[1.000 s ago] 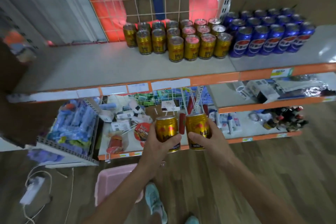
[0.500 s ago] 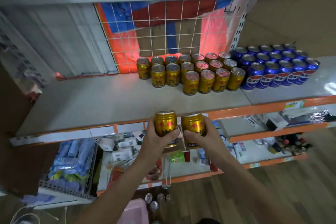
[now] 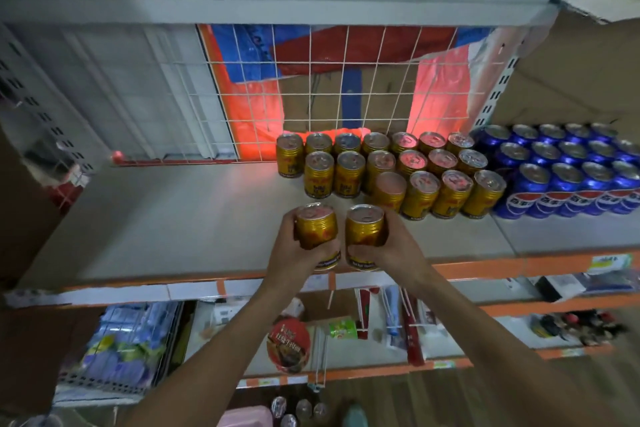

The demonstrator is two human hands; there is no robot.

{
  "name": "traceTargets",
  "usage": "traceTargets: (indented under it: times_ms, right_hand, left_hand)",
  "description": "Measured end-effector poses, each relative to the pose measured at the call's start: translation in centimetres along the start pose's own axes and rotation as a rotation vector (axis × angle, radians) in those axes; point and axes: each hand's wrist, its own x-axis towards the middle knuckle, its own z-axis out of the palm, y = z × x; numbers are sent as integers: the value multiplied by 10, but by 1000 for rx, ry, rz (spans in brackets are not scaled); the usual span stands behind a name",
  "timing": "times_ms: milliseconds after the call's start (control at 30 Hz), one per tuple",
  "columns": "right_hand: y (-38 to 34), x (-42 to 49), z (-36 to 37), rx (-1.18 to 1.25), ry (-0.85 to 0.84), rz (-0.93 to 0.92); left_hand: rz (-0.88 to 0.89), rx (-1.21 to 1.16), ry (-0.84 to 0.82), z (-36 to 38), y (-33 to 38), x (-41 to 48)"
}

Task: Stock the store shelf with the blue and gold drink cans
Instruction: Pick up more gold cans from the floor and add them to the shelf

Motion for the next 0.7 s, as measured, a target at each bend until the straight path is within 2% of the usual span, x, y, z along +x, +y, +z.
traceTargets:
  times_ms: [267,400,500,600,700]
  right_hand:
    - [26,40,-3,-119,-29,-93]
    - [35,42,-2,-84,-40,-152]
    - [40,37,-1,-149,-22,-194]
    - [38,27,-1,-382,75,-295]
    - [33,20,-4,-737,202,-626]
  left_hand:
    - [94,140,-38,8,-23,41]
    - [165,181,-64,8,-29,44]
    - [200,248,-80,9,-32,45]
    - [246,360,-76,5,-35,47]
    - [324,553,-53,-2,-33,36]
